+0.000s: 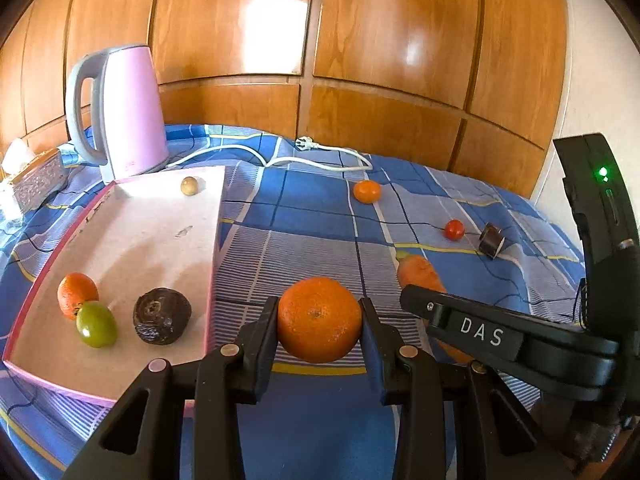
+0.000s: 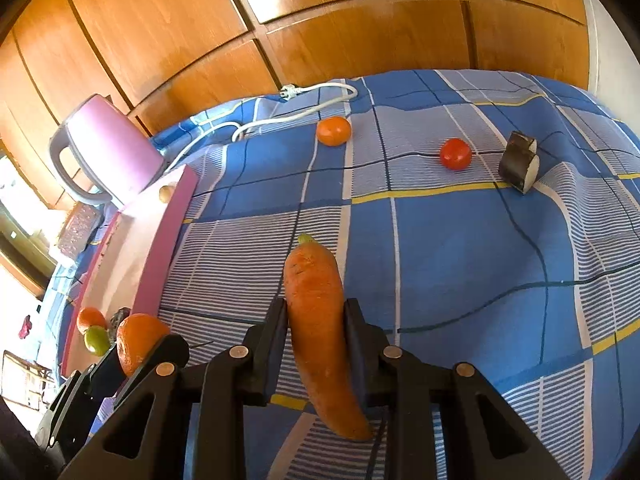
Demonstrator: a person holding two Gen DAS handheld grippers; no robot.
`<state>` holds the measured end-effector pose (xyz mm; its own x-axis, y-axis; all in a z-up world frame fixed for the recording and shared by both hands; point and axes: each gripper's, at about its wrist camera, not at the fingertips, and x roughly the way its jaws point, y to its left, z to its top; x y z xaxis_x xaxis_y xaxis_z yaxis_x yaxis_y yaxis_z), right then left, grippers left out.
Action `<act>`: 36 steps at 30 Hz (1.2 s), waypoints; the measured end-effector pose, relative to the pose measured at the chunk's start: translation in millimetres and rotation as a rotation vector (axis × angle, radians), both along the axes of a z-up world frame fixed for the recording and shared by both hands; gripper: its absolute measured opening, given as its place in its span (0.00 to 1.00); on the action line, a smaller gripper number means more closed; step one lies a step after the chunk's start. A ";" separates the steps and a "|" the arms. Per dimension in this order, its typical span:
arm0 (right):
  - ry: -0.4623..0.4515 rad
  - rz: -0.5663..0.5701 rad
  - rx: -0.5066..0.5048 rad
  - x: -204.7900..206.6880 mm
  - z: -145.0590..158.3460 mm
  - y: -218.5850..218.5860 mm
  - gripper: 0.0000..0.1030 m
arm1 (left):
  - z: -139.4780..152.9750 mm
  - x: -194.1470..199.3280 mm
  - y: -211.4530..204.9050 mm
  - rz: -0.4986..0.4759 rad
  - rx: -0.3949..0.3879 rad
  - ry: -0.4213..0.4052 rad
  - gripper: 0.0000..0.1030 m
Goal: Organize fruits
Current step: 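Lift the carrot with the right tool while the left tool holds the orange, then lower the carrot and orange into the pink tray and open both tools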
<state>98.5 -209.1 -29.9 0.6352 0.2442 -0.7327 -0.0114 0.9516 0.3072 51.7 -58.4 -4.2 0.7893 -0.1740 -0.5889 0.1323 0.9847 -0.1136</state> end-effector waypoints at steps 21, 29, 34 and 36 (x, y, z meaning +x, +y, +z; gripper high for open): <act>-0.106 0.159 0.060 -12.5 17.2 31.4 0.27 | 12.7 -21.0 20.7 0.083 0.004 -0.063 0.37; -0.133 0.157 0.077 -14.4 20.8 28.6 0.27 | 15.8 -23.2 22.7 0.089 0.001 -0.081 0.37; -0.136 0.144 0.095 -12.0 21.5 25.8 0.27 | 15.7 -21.3 30.0 0.114 -0.014 -0.075 0.37; -0.138 0.152 0.090 -12.6 21.6 28.0 0.27 | 14.8 -20.8 32.1 0.122 -0.014 -0.072 0.37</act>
